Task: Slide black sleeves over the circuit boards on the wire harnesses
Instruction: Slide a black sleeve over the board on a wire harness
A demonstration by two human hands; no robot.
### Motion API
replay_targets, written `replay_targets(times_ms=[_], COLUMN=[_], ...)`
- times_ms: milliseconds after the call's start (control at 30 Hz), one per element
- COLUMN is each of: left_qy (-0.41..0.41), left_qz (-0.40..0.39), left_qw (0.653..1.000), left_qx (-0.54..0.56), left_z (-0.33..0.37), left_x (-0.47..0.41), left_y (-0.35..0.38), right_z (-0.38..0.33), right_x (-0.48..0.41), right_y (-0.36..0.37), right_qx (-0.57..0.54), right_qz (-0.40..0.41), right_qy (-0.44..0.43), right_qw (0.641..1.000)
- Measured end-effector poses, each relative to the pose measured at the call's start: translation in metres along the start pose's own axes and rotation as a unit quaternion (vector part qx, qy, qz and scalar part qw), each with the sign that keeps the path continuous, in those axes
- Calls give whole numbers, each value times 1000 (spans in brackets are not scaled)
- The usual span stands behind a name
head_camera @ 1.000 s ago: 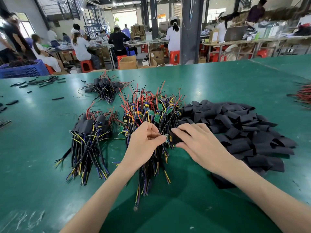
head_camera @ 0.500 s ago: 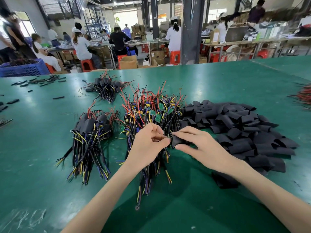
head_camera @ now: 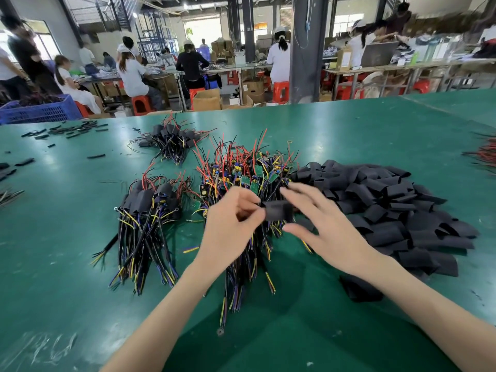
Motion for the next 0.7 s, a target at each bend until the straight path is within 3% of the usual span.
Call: replay_targets(times_ms=[67, 167, 233, 367, 433, 600, 700], left_qy=[26, 51, 1, -181, -213, -205, -102], left_qz=[106, 271, 321, 237, 194, 205, 223], left_qw=[993, 952, 927, 889, 872, 852, 870], left_qx=[-33, -131, -196, -347, -396, -435, -427], left_z=[-3, -23, -46, -94, -107, -93, -59], left_x=[-8, -22, -29, -31, -30, -34, -41], left_y=[-20, -56, -74, -85, -84, -73, -55], right_z=[7, 19, 28, 44, 51, 64, 71], right_x=[-2, -2, 0, 3, 5, 7, 7], right_y=[-9, -19, -22, -23, -24, -26, -25], right_qx=[46, 114, 165, 236, 258, 277, 275], right_qz=[44, 90, 103, 79, 66, 24, -2], right_qy=[30, 92, 130, 223, 250, 296, 310], right_qw=[997, 985, 972, 943, 931, 914, 910])
Point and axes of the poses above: each hand's wrist, its own x-axis away from the middle knuckle, its own y-axis out of the palm, z = x × y, the point moved 3 cm from there along -x, towards the middle knuckle, and after that the axes turned 15 degrees about -x, right-handed, at the moved point
